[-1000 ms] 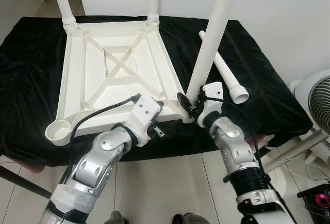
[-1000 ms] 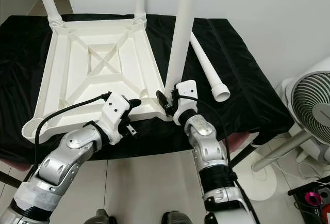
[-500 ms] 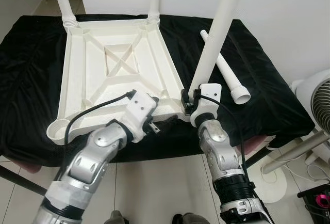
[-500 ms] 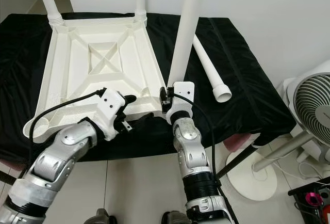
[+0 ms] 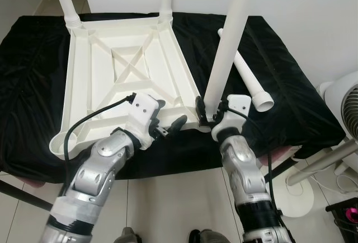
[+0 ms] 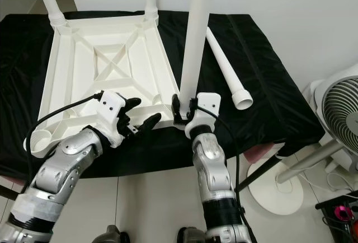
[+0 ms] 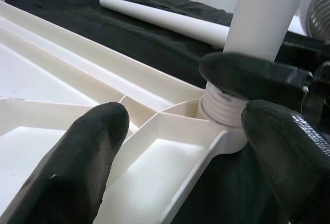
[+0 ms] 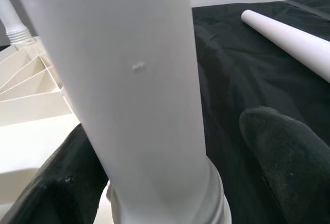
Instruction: Building children table
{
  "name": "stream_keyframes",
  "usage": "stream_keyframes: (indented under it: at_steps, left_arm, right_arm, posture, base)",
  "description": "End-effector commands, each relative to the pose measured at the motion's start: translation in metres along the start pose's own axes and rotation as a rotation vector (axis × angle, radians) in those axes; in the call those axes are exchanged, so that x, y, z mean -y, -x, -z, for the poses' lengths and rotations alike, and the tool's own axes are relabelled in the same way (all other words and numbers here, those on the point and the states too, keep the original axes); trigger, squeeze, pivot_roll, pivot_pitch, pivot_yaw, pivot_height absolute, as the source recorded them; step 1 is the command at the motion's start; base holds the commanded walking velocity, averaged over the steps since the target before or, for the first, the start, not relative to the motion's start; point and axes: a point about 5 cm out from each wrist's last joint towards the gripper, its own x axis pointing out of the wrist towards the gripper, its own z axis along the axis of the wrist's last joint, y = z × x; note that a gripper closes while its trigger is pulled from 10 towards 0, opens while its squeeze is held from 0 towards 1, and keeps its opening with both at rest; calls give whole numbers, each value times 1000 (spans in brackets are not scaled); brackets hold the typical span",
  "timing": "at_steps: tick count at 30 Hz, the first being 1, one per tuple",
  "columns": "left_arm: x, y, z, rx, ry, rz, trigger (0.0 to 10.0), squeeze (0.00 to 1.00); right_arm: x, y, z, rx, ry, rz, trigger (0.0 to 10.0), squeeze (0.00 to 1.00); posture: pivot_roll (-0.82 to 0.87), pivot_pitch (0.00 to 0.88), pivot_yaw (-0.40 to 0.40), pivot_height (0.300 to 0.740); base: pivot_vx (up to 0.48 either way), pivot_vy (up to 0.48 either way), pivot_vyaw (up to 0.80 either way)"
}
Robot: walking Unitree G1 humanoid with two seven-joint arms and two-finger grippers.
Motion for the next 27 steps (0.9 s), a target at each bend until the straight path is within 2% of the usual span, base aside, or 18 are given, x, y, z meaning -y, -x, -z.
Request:
stream_keyframes:
  at_steps: [1,3,4,5,6,14,16,17,18,20,21,24,27]
  left_arm:
    - [2,2,1,5,6,1,10000,0]
    - [4,2,2,7,11,-3,10000,0]
    - [4,2,3,11,24,-13,10000,0]
    - [4,2,3,11,24,-13,10000,0]
    - [3,2,4,14,35,-25,10000,0]
    - [-5,3,5,18,48,-72,10000,0]
    - [-6,3,4,22,43,-77,10000,0]
    - [-8,3,3,26,40,-83,10000,0]
    - [-9,3,3,31,34,-89,10000,0]
    - [-9,3,3,31,34,-89,10000,0]
    - [-10,3,3,33,26,-95,10000,0]
    - [-16,4,2,39,-4,-128,10000,0]
    - [-18,3,2,37,-6,-139,10000,0]
  right_arm:
    - [3,5,2,3,12,9,10000,1000]
    - [4,10,4,1,8,-13,10000,1000]
    - [5,16,6,0,15,-37,10000,310]
    - [5,16,6,0,15,-37,10000,310]
    - [7,20,7,0,15,-47,10000,0]
    - [16,41,9,15,19,-77,10000,0]
    - [16,44,9,15,19,-87,9686,0]
    - [16,48,10,13,27,-109,4353,0]
    - [14,51,11,5,24,-140,1647,0]
    - [14,51,11,5,24,-140,1647,0]
    - [12,53,13,-3,30,-172,0,0]
    - [4,56,14,-21,-3,-304,0,0]
    - [3,55,12,-17,3,-323,0,0]
  posture:
    - [-28,75,-1,740]
    - [-28,69,-2,740]
    - [-28,66,-2,740]
    - [-28,66,-2,740]
    - [-30,64,-1,740]
    - [-42,55,2,740]
    - [-44,49,2,740]
    - [-45,47,2,740]
    - [-46,40,4,740]
    - [-46,40,4,740]
    - [-48,33,4,740]
    - [-48,23,6,740]
    - [-46,19,5,740]
  base:
    - [0,0,0]
    - [0,0,0]
    - [0,0,0]
    - [0,0,0]
    - [0,0,0]
    - [0,0,0]
    - [0,0,0]
    - [0,0,0]
    - [0,0,0]
    - [0,0,0]
    - [0,0,0]
    - [0,0,0]
    - [0,0,0]
